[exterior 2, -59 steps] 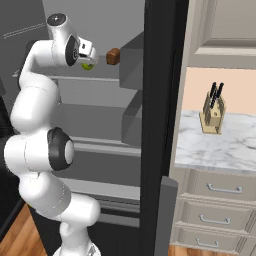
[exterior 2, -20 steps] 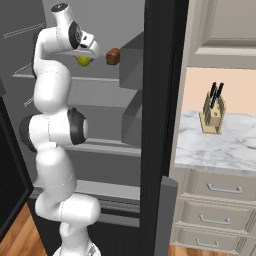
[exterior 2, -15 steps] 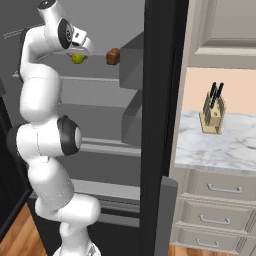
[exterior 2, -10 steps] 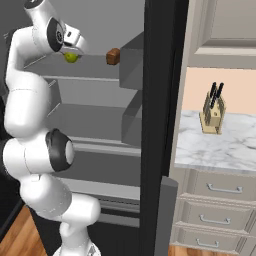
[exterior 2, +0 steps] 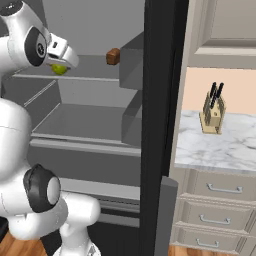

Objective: Pick up the apple and pear from the fridge and place one fruit on each plate on the dining counter.

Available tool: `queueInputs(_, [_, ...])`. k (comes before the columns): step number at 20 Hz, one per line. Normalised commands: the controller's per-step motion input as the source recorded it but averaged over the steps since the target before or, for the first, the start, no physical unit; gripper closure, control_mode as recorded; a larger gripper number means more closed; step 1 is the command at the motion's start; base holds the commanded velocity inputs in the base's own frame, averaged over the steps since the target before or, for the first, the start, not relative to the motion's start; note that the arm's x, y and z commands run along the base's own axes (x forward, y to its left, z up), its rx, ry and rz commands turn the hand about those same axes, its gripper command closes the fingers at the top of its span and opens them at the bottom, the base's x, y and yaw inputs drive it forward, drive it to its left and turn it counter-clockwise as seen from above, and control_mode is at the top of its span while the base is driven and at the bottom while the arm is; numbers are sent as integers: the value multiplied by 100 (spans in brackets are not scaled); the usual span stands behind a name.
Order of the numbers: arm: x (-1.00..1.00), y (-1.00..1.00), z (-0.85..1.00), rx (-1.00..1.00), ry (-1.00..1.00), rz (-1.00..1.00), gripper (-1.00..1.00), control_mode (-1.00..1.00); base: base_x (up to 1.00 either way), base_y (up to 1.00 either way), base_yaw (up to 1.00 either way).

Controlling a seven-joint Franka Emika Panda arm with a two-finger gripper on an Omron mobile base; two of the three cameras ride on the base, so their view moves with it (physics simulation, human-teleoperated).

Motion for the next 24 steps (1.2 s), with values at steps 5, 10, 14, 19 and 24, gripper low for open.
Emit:
queueInputs(5, [-97,-20,-67,2,16,0,100,-100,0,0,0])
queueInputs(10, [-81,-24,-55,2,23,0,100,-100,0,0,0])
queueInputs(14, [-93,-6,14,0,3,0,100,-100,0,0,0])
queueInputs(19, [-83,-4,11,0,0,0,100,-100,0,0,0])
queueInputs(24, [-16,-21,0,0,0,-2,100,-100,0,0,0])
